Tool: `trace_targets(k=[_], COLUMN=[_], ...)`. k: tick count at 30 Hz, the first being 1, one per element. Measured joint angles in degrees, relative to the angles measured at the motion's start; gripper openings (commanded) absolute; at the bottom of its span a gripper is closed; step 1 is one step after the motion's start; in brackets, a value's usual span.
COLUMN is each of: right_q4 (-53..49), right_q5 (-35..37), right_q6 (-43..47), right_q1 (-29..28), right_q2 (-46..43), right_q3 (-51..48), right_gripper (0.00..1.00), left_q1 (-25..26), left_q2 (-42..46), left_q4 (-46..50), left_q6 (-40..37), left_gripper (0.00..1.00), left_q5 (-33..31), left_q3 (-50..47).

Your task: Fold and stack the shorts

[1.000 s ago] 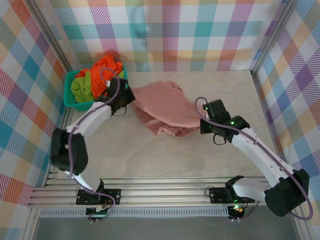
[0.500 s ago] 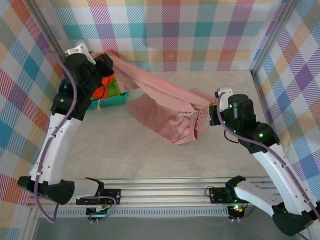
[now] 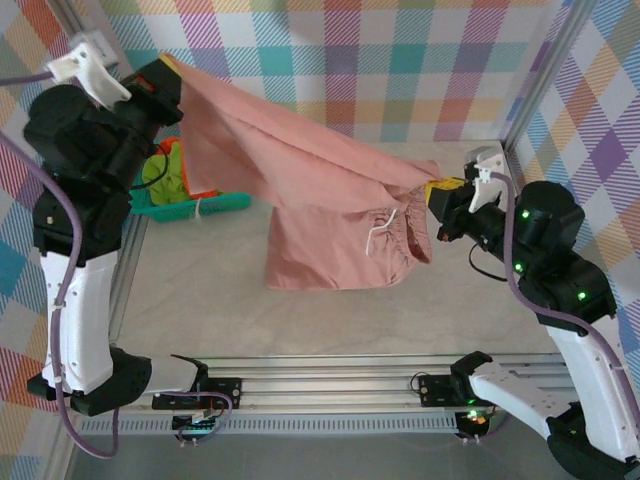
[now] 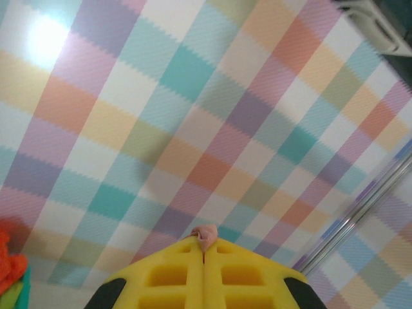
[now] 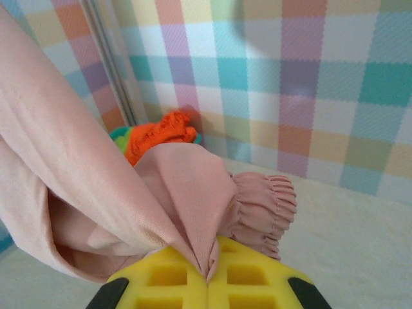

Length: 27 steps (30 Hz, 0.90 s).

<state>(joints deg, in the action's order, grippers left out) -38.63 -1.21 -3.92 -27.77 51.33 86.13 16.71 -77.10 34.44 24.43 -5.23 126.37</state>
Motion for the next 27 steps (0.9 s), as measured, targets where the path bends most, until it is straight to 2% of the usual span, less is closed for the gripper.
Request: trace_targets(k=[4, 8, 11, 14, 17, 20, 23, 24, 25, 26, 27], right_q4=[0.02, -1.6, -2.14, -0.63, 0.92, 3.61, 4.68, 4.98, 5.18, 5.09, 4.85], right_q5=[1.36, 9.38, 12.35, 12.63, 12.31, 11.69, 11.19, 11.04, 10.84, 10.58, 10.25], right_q6=[-0.33, -0.09, -0.11, -0.59, -1.16, -1.18, -1.38, -1.51, -1.7, -2.01, -2.54], right_q1=[0.0, 0.55, 5.16, 12.0, 16.15, 18.64, 20.59, 21.14, 21.86, 22.49, 23.39], right_q2=[1.95, 6.95, 12.24, 17.03, 21.92, 28.37, 35.54, 38.18, 40.94, 42.93, 45.24], right_q3=[1.7, 1.7, 0.11, -5.27, -8.85, -9.18, -6.8, -5.4, -3.69, -2.27, -0.22], right_gripper=[0.0, 0.0, 0.0, 0.0, 0.0, 0.0, 0.02, 0.04, 0.11, 0.25, 0.35], left_q1=[0.0, 0.0, 0.09, 1.01, 2.38, 3.37, 3.8, 3.91, 3.91, 3.91, 3.89], left_q2=[-3.56, -9.84, -16.2, -23.23, -31.45, -40.57, -50.45, -54.18, -57.31, -59.91, -62.82], left_q4=[0.07, -0.04, -1.14, -3.17, -5.09, -7.54, -7.76, -7.87, -7.85, -7.76, -7.87], left_q6=[-1.57, -1.77, -1.7, -1.53, -1.53, -1.57, -1.75, -1.86, -2.03, -2.19, -2.62], left_gripper=[0.0, 0.0, 0.0, 0.0, 0.0, 0.0, 0.0, 0.0, 0.08, 0.2, 0.31], left_q5=[-0.04, -0.48, -1.14, -1.66, -2.14, -2.67, -3.45, -3.58, -3.72, -3.67, -3.72], left_q3=[4.46, 5.09, 2.82, -2.91, -5.44, -3.5, 4.7, 8.92, 12.85, 16.44, 20.68])
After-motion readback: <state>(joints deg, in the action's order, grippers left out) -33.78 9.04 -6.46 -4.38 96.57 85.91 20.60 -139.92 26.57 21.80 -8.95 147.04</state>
